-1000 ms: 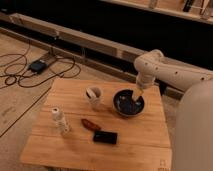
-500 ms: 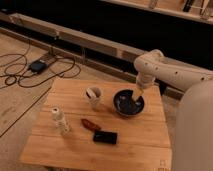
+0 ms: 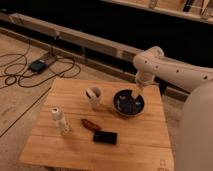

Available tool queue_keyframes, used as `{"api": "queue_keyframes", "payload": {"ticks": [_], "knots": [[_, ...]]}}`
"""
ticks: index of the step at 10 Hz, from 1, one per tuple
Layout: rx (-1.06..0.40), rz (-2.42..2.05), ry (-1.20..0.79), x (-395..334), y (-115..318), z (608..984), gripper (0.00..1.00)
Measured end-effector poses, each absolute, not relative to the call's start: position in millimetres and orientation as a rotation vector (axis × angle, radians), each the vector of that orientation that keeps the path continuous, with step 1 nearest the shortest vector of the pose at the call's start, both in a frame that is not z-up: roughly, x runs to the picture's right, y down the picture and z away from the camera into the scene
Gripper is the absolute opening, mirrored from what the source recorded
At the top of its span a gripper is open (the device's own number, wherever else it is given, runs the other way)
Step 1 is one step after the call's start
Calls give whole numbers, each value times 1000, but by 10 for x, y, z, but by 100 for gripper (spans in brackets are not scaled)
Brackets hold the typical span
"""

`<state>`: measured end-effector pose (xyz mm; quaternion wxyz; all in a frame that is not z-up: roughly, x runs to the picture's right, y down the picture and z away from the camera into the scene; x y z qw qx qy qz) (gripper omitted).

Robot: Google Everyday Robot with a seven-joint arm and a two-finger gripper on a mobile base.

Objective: Knock the bottle over

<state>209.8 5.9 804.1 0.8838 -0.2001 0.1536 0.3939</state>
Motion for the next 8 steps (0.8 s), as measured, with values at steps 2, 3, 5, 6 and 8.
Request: {"api": "queue_keyframes", "payload": {"ticks": [2,3,5,6,8], "knots": [[-412,778,277,1810,11,7723,80],[-421,751,253,1632,51,7557,80],[-448,680,204,1257,229,7270,80],[-467,634,179,1043,369,7131,80],[-502,531,131,612,658,6889,80]]}}
